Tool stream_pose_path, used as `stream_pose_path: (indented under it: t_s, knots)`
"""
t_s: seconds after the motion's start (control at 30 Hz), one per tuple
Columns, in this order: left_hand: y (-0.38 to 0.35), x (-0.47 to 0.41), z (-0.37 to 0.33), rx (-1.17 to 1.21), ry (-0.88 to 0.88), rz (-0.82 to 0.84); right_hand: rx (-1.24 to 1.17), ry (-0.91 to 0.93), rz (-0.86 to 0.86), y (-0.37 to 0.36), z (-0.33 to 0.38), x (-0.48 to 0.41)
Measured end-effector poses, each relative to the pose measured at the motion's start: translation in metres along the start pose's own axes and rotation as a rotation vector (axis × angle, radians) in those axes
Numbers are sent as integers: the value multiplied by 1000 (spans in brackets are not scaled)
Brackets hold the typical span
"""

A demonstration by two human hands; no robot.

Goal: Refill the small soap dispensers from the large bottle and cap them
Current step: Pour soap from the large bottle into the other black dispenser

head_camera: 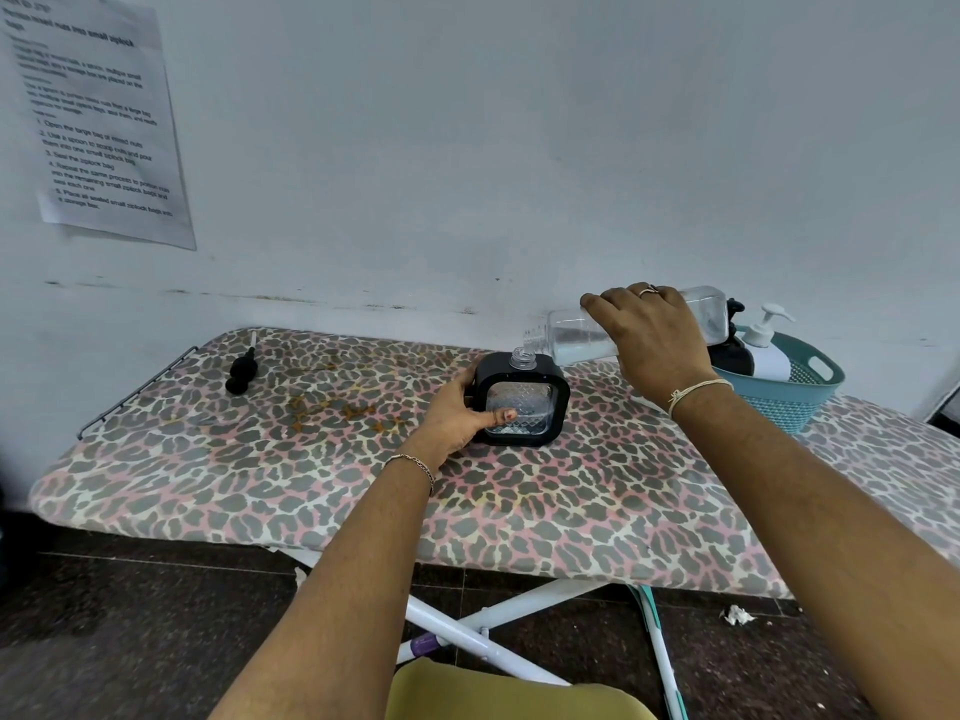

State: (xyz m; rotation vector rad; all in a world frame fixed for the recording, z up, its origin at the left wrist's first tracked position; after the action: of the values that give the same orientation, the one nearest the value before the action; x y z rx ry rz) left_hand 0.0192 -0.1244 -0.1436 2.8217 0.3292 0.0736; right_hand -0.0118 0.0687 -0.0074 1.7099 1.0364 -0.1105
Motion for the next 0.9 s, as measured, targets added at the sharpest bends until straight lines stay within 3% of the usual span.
stream_pose_path:
  t_s: [0.9]
  knots:
    - [-1,-3,3,-9,-4,2,30,30,-32,3,2,-1]
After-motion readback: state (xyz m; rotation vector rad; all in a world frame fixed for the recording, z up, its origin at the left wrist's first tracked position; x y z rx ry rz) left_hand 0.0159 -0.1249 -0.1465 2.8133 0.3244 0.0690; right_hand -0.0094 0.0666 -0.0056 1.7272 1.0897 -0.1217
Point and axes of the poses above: each hand's wrist, its own x-axis away from the middle knuckle, its own y-axis out of the back of the hand, z = x × y, the point moved 7 cm from there along -x, towards the middle knuckle, and after that the axes turned 2 degrees about -z, right-handed, at the moved point
